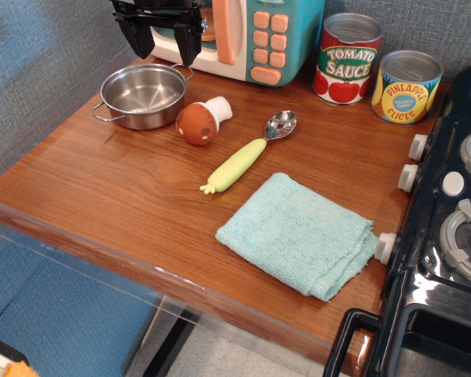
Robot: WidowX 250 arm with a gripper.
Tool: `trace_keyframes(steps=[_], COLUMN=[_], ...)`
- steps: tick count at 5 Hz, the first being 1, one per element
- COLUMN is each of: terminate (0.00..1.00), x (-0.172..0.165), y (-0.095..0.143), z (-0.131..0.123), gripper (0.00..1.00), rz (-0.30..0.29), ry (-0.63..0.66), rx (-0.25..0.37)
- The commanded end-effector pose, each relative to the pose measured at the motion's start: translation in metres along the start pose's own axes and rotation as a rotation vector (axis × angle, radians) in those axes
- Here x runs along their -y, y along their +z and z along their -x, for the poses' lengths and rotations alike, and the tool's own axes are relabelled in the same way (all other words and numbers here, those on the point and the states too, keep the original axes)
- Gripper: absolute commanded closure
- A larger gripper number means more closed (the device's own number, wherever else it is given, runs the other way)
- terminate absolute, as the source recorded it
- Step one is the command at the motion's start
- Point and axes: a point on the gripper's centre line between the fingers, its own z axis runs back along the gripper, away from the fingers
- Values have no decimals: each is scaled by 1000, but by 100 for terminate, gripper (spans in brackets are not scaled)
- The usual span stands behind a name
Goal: Pick up the mushroom and place it on top of the cloth.
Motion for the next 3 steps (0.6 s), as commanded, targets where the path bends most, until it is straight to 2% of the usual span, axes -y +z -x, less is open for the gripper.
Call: trace_keyframes(steps=[1, 3], terminate=[0, 0], x=[0, 24], y=[0, -6], z=[0, 7], gripper=[0, 0], rz=[0, 29], ry=[0, -30], rx=[0, -12])
